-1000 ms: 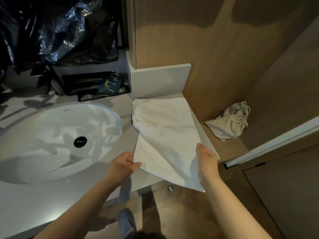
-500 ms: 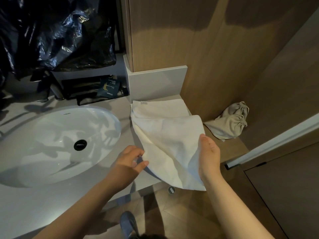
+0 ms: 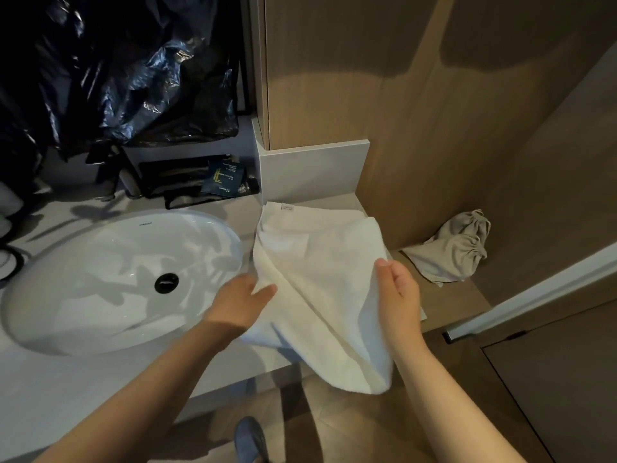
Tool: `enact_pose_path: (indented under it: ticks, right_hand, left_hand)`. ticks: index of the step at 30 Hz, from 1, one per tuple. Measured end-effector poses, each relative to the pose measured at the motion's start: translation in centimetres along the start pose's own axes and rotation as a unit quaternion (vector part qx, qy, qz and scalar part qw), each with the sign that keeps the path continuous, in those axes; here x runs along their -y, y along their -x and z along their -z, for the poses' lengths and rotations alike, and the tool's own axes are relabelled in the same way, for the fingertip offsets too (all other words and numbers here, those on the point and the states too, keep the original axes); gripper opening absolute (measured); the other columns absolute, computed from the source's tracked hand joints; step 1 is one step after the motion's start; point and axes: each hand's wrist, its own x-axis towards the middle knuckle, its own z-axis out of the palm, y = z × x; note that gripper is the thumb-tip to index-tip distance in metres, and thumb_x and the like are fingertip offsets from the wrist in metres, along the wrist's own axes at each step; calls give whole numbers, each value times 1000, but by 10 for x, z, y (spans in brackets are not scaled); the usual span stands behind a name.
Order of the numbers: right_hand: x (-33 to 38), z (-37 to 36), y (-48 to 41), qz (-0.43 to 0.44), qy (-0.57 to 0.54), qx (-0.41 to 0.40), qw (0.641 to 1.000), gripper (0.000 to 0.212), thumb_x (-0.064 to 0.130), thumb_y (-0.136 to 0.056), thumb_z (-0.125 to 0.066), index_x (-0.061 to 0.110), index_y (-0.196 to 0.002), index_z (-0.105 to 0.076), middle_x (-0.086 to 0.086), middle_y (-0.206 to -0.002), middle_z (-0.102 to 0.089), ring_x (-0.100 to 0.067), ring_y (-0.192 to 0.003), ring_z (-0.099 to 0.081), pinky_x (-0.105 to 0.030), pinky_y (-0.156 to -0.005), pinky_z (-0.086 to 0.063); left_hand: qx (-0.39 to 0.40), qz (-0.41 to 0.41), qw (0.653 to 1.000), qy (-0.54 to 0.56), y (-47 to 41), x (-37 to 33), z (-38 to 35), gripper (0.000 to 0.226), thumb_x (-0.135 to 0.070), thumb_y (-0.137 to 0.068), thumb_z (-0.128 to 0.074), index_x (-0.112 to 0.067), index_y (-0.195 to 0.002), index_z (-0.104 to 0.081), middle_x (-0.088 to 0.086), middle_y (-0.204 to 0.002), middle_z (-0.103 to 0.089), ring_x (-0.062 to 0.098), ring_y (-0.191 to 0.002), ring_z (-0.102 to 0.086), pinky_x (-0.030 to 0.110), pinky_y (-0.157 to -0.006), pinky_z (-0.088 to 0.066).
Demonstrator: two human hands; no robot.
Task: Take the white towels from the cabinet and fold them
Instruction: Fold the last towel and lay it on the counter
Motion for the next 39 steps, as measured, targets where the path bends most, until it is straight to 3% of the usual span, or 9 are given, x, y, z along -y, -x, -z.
enact_pose_path:
  ticks: [4,9,13,17,20,24,29,34,39]
  right_hand:
    - [-12,-16,17,-4,33,60,998,26,29,-102,-46,18,-79,-53,10,-72,-53,6,-63,-53,-8,-57,-42]
    - [-10,-24,15,-22,52,73,996,25,35,-101,-46,18,-88,-58,7,-83,-59,3,-72,-57,-7,-62,-45]
    - [-13,-18,20,-26,87,139,986,24,41,-98,-50,21,-100,-63,9,-94,-67,-3,-85,-63,-18,-74,-51]
    - [-19,-12,40,-6,146,232,962,18,45,-94,-57,39,-110,-59,24,-104,-64,0,-98,-63,-23,-87,-54]
    - [-29,3,63,-2,250,291,924,45,59,-83,-66,53,-121,-43,39,-115,-49,10,-111,-52,-10,-89,-47]
    - [-44,35,83,-18,343,193,919,73,66,-78,-66,42,-139,-34,23,-136,-39,-3,-118,-48,-20,-95,-46]
    - [-52,54,93,-146,256,151,944,55,33,-87,-71,33,-135,-45,16,-130,-50,-11,-113,-56,-32,-95,-54]
    - [-32,67,80,-38,127,21,991,36,1,-90,-61,36,-98,-67,10,-96,-72,-12,-88,-69,-29,-71,-59]
    - [-21,75,69,61,296,71,950,28,4,-91,-57,23,-105,-72,3,-95,-69,-11,-83,-64,-14,-65,-45]
  left_hand:
    - [51,107,992,48,24,56,-12,43,-40,-90,-64,-1,-108,-62,10,-108,-63,25,-94,-59,34,-81,-47]
    - [128,80,974,169,45,72,-5,46,-56,-78,-70,-12,-92,-72,3,-87,-74,13,-72,-68,23,-64,-52]
    - [167,144,892,395,56,74,-6,40,-40,-86,-68,-2,-99,-71,16,-94,-71,23,-79,-68,31,-73,-55]
    - [68,168,896,405,56,59,-15,39,-23,-84,-70,12,-98,-63,26,-89,-64,26,-71,-62,25,-57,-54]
    - [44,109,908,402,55,37,-10,29,-16,-84,-70,12,-90,-65,27,-92,-70,34,-85,-71,35,-75,-57]
    - [19,53,900,432,57,2,3,14,-13,-92,-62,-3,-98,-70,10,-100,-75,24,-97,-71,38,-90,-55]
    - [74,47,918,386,62,2,3,29,-34,-96,-55,-12,-113,-64,8,-113,-70,26,-106,-67,45,-92,-55]
    - [-2,74,927,368,56,13,23,26,-18,-96,-57,6,-101,-64,21,-99,-72,24,-85,-73,27,-75,-60]
    - [-14,43,999,-2,72,43,8,36,-26,-93,-59,-7,-62,-56,-4,-40,-58,9,-47,-58,13,-46,-35]
